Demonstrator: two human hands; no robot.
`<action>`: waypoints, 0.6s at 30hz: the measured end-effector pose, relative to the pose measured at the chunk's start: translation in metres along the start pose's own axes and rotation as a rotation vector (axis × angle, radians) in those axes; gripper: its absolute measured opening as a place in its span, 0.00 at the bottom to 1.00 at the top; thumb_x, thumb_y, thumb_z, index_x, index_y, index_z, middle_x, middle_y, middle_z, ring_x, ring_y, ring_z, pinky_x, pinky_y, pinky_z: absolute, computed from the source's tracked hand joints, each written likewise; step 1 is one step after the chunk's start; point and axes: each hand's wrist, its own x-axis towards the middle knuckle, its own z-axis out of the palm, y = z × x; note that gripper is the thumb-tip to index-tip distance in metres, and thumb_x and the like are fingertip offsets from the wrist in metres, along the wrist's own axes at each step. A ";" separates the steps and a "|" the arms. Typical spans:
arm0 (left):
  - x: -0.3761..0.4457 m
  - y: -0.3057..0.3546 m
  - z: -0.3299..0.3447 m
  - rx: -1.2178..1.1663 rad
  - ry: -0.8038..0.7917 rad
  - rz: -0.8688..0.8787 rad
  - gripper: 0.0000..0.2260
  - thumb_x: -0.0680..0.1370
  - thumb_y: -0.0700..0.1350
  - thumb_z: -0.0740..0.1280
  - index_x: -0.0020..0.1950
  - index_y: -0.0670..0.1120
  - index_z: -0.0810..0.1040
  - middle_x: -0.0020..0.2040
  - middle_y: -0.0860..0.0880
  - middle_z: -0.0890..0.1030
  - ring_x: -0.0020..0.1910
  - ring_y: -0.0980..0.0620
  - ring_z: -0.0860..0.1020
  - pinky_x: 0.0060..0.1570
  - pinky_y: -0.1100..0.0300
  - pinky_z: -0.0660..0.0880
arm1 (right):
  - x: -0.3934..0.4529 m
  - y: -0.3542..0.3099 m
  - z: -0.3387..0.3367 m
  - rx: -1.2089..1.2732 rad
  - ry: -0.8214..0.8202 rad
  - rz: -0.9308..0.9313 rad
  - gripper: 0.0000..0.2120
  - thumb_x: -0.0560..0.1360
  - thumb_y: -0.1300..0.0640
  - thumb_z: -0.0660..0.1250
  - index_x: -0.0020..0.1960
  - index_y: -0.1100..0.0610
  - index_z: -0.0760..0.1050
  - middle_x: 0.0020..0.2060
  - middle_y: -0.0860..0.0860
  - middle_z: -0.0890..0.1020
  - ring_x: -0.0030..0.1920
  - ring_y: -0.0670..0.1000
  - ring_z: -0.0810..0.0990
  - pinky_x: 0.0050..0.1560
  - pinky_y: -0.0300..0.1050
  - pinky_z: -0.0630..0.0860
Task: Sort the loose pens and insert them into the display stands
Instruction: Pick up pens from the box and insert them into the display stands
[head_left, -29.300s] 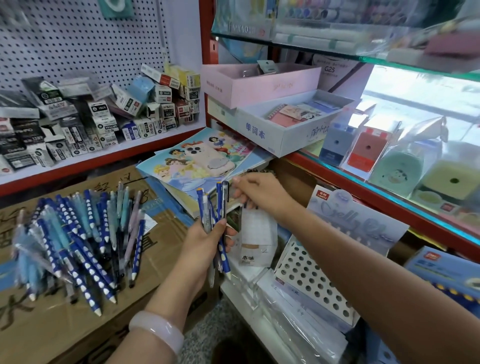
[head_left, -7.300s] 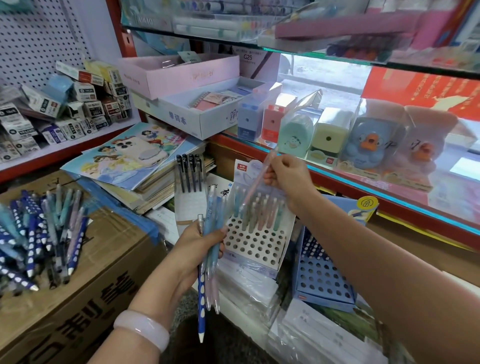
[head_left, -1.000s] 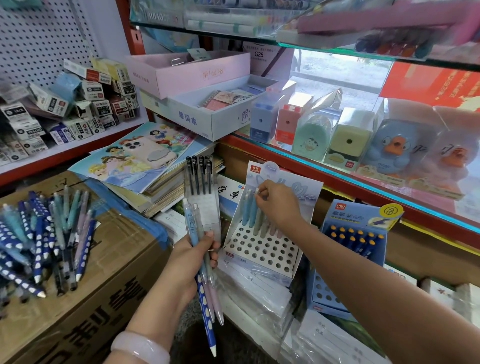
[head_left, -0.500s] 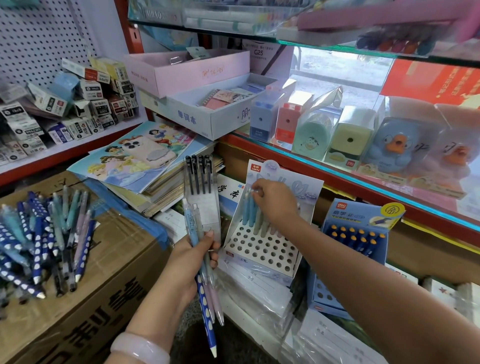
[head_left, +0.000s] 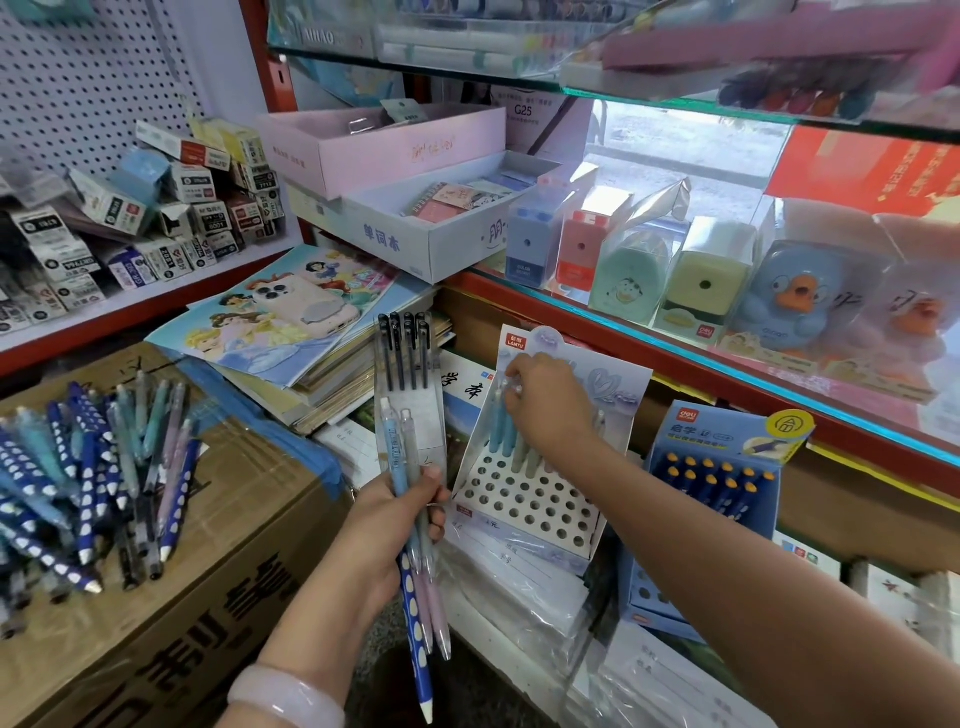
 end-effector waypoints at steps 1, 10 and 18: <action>0.000 0.000 0.001 -0.002 -0.012 -0.005 0.04 0.77 0.39 0.64 0.43 0.40 0.74 0.29 0.47 0.77 0.24 0.54 0.72 0.22 0.65 0.72 | -0.006 -0.006 -0.003 0.077 -0.003 -0.038 0.11 0.78 0.56 0.61 0.59 0.56 0.76 0.54 0.54 0.79 0.54 0.53 0.77 0.54 0.47 0.75; -0.009 0.004 0.004 -0.032 -0.104 -0.023 0.03 0.77 0.39 0.64 0.45 0.40 0.75 0.31 0.45 0.77 0.24 0.54 0.72 0.23 0.65 0.72 | -0.029 -0.051 -0.004 0.927 -0.704 0.153 0.10 0.77 0.51 0.65 0.46 0.58 0.78 0.35 0.48 0.76 0.37 0.45 0.73 0.39 0.37 0.73; -0.014 0.009 0.000 -0.129 -0.064 -0.048 0.05 0.78 0.41 0.63 0.44 0.40 0.74 0.31 0.44 0.78 0.24 0.53 0.75 0.23 0.65 0.75 | -0.020 -0.034 -0.018 1.141 -0.373 0.364 0.12 0.80 0.59 0.59 0.55 0.67 0.76 0.34 0.53 0.76 0.33 0.45 0.74 0.34 0.33 0.75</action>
